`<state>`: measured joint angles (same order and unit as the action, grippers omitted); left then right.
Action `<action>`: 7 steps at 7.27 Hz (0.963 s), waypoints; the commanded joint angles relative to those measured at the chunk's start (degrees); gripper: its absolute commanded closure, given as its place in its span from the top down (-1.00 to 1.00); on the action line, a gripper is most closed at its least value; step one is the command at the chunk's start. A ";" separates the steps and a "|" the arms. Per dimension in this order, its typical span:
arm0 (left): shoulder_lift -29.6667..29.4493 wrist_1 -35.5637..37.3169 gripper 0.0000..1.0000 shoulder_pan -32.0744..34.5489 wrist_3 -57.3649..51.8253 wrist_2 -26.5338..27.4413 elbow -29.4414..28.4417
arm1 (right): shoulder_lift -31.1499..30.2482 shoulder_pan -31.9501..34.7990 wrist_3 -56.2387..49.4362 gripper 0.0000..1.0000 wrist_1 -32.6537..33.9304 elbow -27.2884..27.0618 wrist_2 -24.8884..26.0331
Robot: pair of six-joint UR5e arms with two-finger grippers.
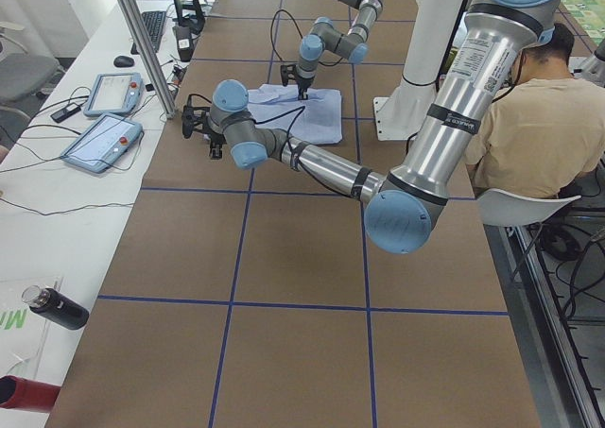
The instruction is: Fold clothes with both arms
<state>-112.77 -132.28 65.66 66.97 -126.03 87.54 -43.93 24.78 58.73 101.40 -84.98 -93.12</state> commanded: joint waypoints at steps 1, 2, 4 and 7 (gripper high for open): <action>0.00 0.01 0.23 -0.01 0.00 0.00 0.00 | -0.36 1.13 -0.45 -1.00 -2.61 1.31 -3.78; -0.08 0.01 0.23 -0.01 0.00 0.00 0.00 | -1.67 2.62 -0.72 -1.00 -2.70 0.70 -6.17; -0.08 0.01 0.23 -0.01 0.00 0.00 0.00 | -6.92 5.17 -5.18 -1.00 -2.17 -4.28 -6.89; -0.35 0.01 0.24 -0.01 0.00 0.00 0.00 | -14.25 8.00 -12.48 -1.00 6.85 -17.57 -8.92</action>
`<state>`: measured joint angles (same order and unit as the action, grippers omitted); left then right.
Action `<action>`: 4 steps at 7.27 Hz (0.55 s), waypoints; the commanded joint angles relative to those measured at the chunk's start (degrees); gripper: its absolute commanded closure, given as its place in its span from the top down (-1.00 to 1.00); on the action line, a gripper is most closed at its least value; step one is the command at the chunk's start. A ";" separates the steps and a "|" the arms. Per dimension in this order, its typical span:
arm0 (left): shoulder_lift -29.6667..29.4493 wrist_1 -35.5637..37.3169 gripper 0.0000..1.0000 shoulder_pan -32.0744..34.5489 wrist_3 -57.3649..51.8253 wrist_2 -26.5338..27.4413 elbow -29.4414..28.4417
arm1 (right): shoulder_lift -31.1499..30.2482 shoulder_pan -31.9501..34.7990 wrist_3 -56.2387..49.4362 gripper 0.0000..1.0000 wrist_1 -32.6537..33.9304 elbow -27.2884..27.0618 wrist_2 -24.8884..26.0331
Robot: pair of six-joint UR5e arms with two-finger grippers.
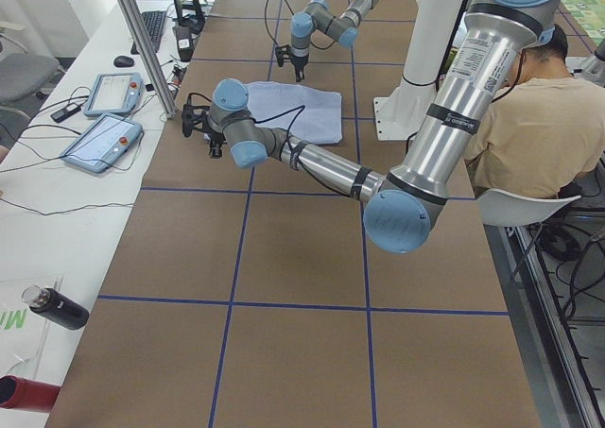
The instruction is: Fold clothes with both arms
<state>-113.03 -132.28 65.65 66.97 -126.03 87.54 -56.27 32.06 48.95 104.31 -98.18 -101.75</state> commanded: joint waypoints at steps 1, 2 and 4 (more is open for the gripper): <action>0.00 0.00 0.24 0.00 0.00 0.00 0.00 | 0.17 0.55 -2.02 -1.00 5.80 -3.61 -0.03; 0.00 0.00 0.24 0.00 0.00 0.00 0.00 | 2.46 0.55 -1.14 -1.00 5.73 -2.55 -0.03; -0.35 0.00 0.24 0.00 0.09 0.00 0.00 | 3.18 -0.67 14.59 -1.00 4.85 -3.94 -0.38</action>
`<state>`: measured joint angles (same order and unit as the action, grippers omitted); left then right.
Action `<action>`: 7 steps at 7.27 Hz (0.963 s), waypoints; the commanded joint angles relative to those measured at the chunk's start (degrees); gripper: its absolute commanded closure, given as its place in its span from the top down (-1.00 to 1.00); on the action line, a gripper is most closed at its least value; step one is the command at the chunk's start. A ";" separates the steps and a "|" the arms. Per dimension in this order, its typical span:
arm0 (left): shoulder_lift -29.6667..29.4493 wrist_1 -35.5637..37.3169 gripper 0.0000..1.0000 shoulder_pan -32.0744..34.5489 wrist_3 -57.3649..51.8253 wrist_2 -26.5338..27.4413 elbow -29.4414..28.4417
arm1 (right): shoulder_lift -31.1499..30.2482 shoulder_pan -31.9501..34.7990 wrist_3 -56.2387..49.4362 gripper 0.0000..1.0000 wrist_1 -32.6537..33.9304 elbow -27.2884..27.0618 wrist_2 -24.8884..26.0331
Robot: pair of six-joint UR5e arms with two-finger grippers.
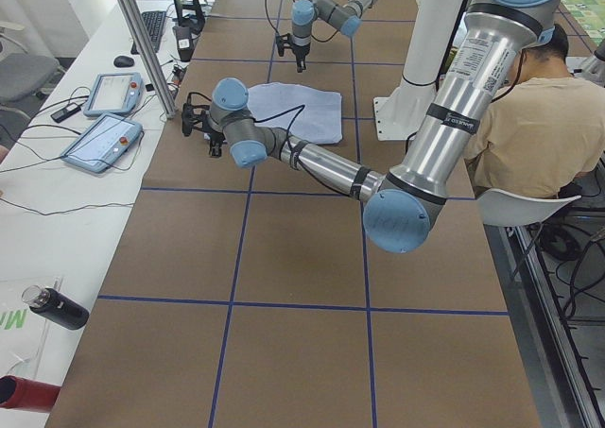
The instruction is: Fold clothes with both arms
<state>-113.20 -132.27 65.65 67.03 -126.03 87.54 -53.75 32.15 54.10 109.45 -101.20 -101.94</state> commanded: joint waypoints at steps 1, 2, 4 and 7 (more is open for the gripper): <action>-0.27 0.35 0.24 -0.09 0.12 0.00 0.09 | -0.38 -2.51 21.72 -1.00 -2.21 -4.14 -0.19; -0.27 0.35 0.24 -0.17 0.12 0.09 0.00 | -2.91 -4.36 33.07 -0.76 -5.36 -7.40 -0.19; -0.27 0.44 0.24 -0.09 0.03 0.09 0.00 | -8.88 -8.83 53.56 0.41 -17.29 -8.04 2.86; -0.36 1.92 0.24 0.09 0.03 0.09 0.87 | -10.05 -17.19 70.41 0.82 -19.80 -8.04 16.50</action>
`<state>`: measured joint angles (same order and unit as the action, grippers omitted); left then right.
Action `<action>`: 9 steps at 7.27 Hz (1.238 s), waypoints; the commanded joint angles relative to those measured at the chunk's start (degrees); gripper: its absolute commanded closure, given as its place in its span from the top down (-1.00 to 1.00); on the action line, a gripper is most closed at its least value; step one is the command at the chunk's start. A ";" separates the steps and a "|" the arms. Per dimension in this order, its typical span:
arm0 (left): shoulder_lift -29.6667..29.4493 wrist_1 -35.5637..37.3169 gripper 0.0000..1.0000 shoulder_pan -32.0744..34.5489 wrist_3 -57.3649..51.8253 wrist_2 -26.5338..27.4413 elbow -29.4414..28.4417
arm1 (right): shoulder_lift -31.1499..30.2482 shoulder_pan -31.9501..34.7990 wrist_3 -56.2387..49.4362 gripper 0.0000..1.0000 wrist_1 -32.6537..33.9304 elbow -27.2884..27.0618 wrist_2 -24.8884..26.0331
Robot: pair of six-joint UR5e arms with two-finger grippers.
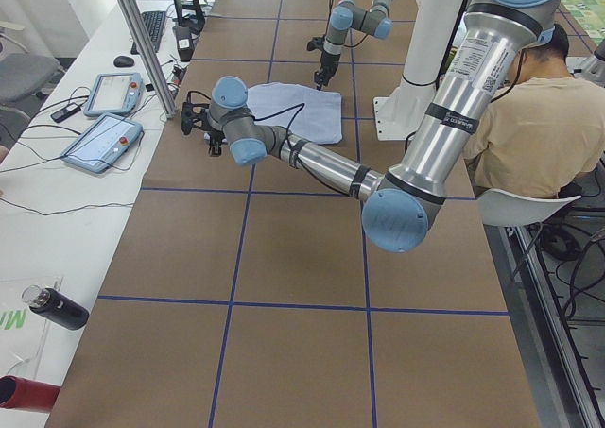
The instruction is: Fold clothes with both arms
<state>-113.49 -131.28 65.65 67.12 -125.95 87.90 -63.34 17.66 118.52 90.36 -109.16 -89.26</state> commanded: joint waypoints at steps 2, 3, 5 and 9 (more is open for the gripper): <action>0.03 1.11 0.24 0.09 0.03 0.00 0.96 | -2.05 -5.43 9.01 0.83 -0.71 0.00 6.55; 0.03 1.11 0.24 0.09 0.03 0.09 0.96 | -2.75 -6.66 9.36 0.84 -0.71 0.26 6.64; 0.03 1.11 0.24 0.09 -0.06 0.09 0.96 | -2.67 -6.93 9.27 0.82 -0.71 0.88 6.64; 0.11 1.11 0.24 0.09 -0.06 0.09 1.31 | -2.31 -5.71 8.92 0.67 -0.71 1.32 6.73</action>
<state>-113.44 -130.19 65.74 67.06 -125.86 89.02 -65.65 11.44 127.54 89.65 -107.94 -82.54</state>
